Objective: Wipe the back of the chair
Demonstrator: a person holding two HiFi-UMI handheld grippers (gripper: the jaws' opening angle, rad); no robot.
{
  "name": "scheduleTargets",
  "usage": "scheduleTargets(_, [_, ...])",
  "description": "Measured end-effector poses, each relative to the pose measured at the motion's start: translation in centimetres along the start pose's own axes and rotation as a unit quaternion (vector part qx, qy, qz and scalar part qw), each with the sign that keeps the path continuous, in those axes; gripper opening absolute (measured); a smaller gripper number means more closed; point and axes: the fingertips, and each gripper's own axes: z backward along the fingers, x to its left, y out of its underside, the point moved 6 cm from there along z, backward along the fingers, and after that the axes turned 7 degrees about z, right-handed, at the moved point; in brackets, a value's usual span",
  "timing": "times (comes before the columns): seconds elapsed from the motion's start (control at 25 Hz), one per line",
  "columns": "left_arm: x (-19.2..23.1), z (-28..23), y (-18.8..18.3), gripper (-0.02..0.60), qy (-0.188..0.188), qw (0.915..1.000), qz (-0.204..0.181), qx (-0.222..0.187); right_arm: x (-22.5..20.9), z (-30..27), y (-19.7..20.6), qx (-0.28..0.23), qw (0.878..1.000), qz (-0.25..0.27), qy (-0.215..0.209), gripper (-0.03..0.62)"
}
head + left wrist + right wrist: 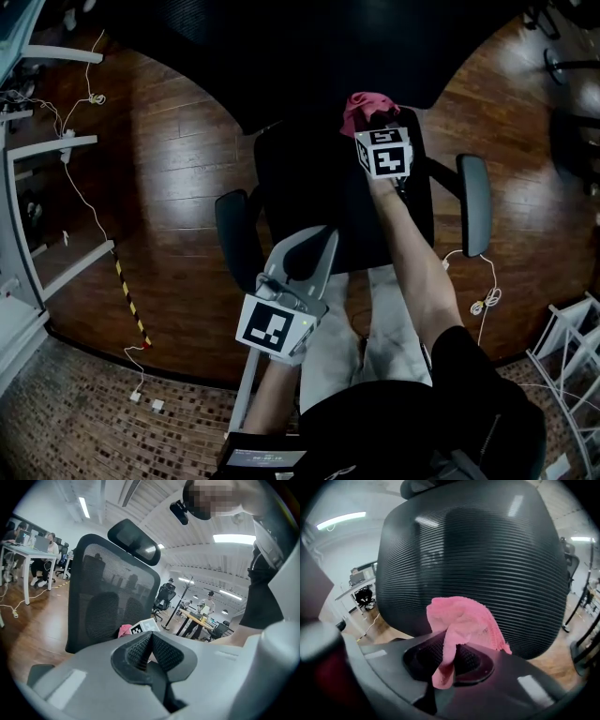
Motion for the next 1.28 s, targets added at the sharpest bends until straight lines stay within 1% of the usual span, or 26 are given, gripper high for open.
scheduleTargets(0.2, [1.8,2.3,0.1,-0.009,-0.025,0.9996,0.01,-0.013,7.8,-2.6,-2.5,-0.008,0.997,0.049,-0.064,0.04])
scheduleTargets(0.36, [3.8,4.0,0.3,-0.009,-0.043,0.9987,0.019,-0.021,13.7,-4.1,-4.1,-0.019,0.99,0.086,-0.114,0.04])
scheduleTargets(0.52, [5.1,5.3,0.3,-0.009,-0.053,0.9979,0.025,-0.028,18.7,-4.3,-5.5,-0.034,0.98,0.124,-0.153,0.04])
scheduleTargets(0.64, [5.5,5.9,0.1,-0.009,-0.055,0.9977,0.025,-0.03,21.9,-4.1,-6.8,-0.05,0.969,0.153,-0.186,0.04])
scheduleTargets(0.72, [5.7,6.1,0.1,-0.009,-0.056,0.9977,0.025,-0.029,23.6,-3.7,-8.0,-0.065,0.962,0.172,-0.202,0.04])
scheduleTargets(0.8, [5.8,6.3,0.2,-0.009,-0.056,0.9977,0.025,-0.026,24.5,-3.2,-9.1,-0.078,0.956,0.19,-0.209,0.04])
scheduleTargets(0.88, [5.7,6.2,0.3,-0.009,-0.056,0.9978,0.025,-0.024,24.5,-2.7,-10.0,-0.088,0.954,0.196,-0.207,0.04])
scheduleTargets(1.04, [5.1,5.5,0.2,-0.009,-0.048,0.9984,0.019,-0.02,21.4,-1.7,-11.0,-0.105,0.96,0.179,-0.187,0.04])
scheduleTargets(1.16, [4.2,4.4,0.0,-0.009,-0.04,0.999,0.012,-0.015,17.4,-0.4,-11.1,-0.118,0.967,0.161,-0.161,0.04])
scheduleTargets(1.28, [2.9,2.9,-0.3,-0.009,-0.027,0.9996,0.004,-0.009,11.8,1.3,-10.8,-0.125,0.976,0.134,-0.118,0.04])
